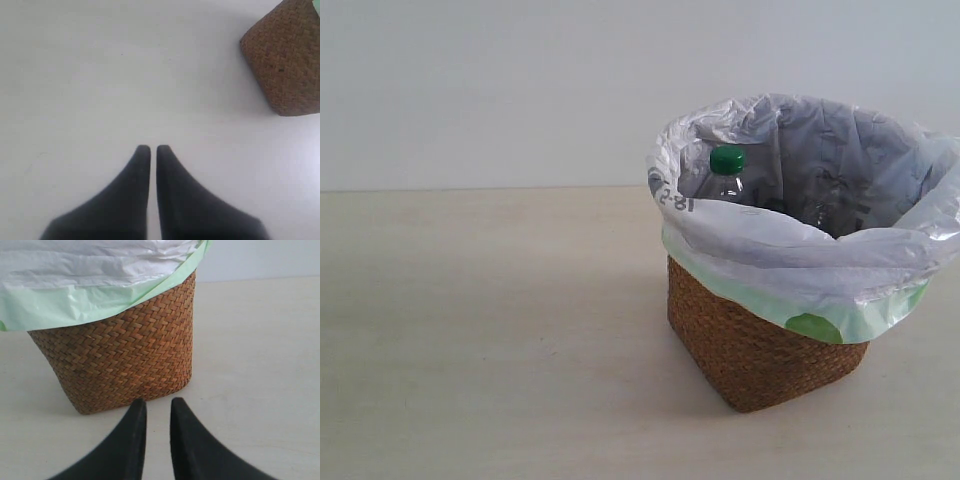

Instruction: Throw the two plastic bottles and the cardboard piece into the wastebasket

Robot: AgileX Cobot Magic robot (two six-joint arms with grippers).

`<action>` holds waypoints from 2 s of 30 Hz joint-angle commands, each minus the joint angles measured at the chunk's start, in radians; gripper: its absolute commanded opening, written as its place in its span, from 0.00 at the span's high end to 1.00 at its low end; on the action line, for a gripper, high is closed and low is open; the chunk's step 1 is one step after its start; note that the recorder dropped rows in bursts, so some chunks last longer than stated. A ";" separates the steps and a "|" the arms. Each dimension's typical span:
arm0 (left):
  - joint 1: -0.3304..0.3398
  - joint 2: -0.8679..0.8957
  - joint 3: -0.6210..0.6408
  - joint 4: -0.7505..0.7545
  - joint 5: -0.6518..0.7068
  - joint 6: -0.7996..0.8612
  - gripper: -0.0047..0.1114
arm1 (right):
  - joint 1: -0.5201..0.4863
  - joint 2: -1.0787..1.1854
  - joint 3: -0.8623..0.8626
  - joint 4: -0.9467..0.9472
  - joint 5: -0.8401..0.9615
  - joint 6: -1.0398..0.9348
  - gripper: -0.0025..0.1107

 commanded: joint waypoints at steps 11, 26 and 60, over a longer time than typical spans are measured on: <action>0.276 -0.447 0.005 0.052 -0.126 0.013 0.93 | 0.001 -0.005 -0.001 0.000 -0.006 0.001 0.86; 0.386 -0.714 0.337 0.069 -0.775 0.058 0.93 | 0.001 -0.005 -0.001 0.000 -0.006 0.001 0.86; 0.386 -0.714 0.515 0.152 -0.354 0.242 0.93 | 0.001 -0.005 -0.001 0.000 -0.014 0.001 0.86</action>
